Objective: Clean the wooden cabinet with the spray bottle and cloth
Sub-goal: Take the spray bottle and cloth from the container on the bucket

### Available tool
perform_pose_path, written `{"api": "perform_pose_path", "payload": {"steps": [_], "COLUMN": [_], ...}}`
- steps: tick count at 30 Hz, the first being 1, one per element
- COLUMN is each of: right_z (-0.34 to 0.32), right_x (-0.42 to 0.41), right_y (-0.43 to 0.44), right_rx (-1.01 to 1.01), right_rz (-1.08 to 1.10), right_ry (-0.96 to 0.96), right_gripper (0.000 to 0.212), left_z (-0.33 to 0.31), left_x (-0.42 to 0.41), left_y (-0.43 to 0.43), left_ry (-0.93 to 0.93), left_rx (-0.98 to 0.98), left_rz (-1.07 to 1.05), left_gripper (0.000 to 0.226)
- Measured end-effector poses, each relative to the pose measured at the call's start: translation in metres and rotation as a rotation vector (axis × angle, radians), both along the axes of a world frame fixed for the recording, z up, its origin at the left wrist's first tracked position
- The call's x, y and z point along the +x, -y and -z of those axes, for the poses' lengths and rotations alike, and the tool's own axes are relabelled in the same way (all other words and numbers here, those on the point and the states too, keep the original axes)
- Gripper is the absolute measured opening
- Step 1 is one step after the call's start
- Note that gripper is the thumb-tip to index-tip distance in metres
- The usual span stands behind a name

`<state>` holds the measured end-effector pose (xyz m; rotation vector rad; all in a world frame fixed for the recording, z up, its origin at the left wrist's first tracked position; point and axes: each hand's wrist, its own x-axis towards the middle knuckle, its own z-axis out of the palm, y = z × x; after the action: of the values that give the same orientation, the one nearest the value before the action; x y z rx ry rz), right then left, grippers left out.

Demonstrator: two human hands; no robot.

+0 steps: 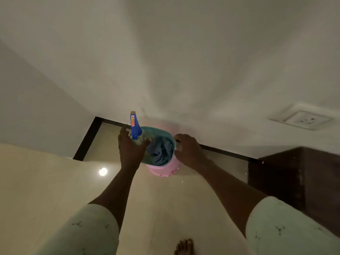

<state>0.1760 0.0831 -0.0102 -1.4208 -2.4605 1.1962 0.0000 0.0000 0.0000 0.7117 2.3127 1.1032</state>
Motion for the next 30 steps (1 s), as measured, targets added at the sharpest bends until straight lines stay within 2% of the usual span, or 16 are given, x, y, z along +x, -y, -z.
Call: {"api": "perform_pose_path", "payload": {"steps": [7, 11, 16, 21, 23, 27, 30], "right_z": [0.040, 0.064, 0.103, 0.130, 0.133, 0.127, 0.101], "right_x": [-0.049, -0.069, -0.079, -0.091, -0.096, -0.103, -0.096], "right_y": [-0.008, -0.009, -0.012, -0.005, -0.002, -0.005, -0.009], "right_rx": [0.004, 0.029, -0.040, 0.060, 0.028, 0.048, 0.086], "right_rz": [-0.200, -0.358, -0.369, -0.486, -0.407, -0.351, -0.339], "right_ry": [0.079, 0.232, 0.383, 0.475, 0.463, 0.330, 0.202], "right_gripper": [0.048, 0.038, 0.041, 0.060, 0.059, 0.027, 0.025], "left_z": [0.032, 0.044, 0.053, 0.068, 0.070, 0.070, 0.068], "left_x": [-0.025, -0.030, -0.033, -0.034, -0.031, -0.029, -0.031], "left_y": [-0.013, -0.016, -0.024, -0.028, -0.029, -0.029, -0.025], "left_ry": [-0.110, -0.106, -0.078, -0.060, -0.012, 0.074, 0.126], "left_rx": [0.123, 0.139, 0.198, 0.191, 0.204, 0.211, 0.219], "left_rz": [0.163, 0.233, 0.278, 0.214, 0.146, 0.059, 0.016], "left_gripper": [0.091, 0.087, 0.088, 0.058, 0.053, 0.046, 0.047]}}
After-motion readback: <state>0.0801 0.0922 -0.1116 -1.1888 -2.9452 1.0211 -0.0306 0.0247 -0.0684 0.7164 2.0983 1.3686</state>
